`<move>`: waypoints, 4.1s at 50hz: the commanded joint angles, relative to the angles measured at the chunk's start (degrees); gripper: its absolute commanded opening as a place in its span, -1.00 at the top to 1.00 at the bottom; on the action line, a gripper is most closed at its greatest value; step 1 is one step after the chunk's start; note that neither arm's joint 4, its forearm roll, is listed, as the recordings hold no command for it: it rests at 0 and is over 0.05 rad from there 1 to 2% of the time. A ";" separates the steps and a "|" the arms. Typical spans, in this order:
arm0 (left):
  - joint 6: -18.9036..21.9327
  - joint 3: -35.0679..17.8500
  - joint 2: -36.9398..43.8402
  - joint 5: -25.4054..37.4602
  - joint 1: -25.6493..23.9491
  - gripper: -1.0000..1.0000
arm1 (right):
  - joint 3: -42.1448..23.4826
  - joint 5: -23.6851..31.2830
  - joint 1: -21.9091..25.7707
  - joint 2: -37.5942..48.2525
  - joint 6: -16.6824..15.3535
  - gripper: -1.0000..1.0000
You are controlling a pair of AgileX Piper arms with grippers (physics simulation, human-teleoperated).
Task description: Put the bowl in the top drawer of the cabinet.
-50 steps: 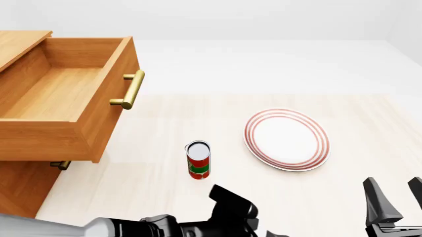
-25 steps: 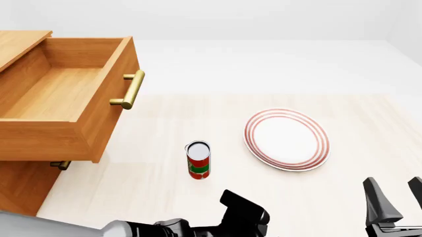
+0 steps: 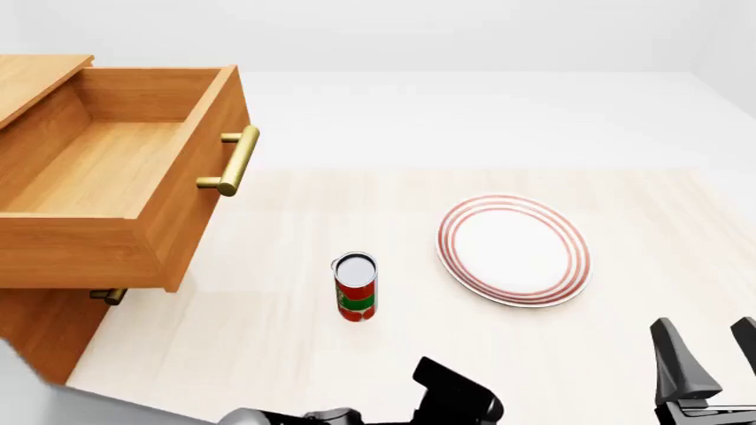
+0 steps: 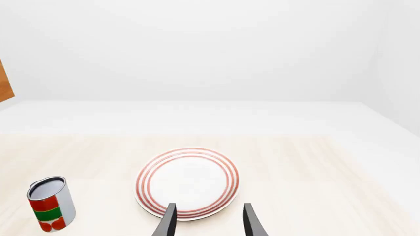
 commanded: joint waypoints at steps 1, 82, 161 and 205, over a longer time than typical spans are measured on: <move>-1.08 -0.60 2.30 -1.43 -0.73 -1.00 | 0.00 0.00 0.00 0.00 -0.01 -1.00; -5.92 -4.95 11.75 -4.00 -2.77 -1.00 | 0.00 0.00 -0.01 0.00 -0.02 -1.00; -1.03 -1.17 -5.05 5.82 6.73 1.00 | 0.00 0.01 0.01 0.00 0.02 -1.00; 1.38 -3.09 -16.15 14.80 11.55 1.00 | 0.00 0.01 0.00 0.00 0.00 -1.00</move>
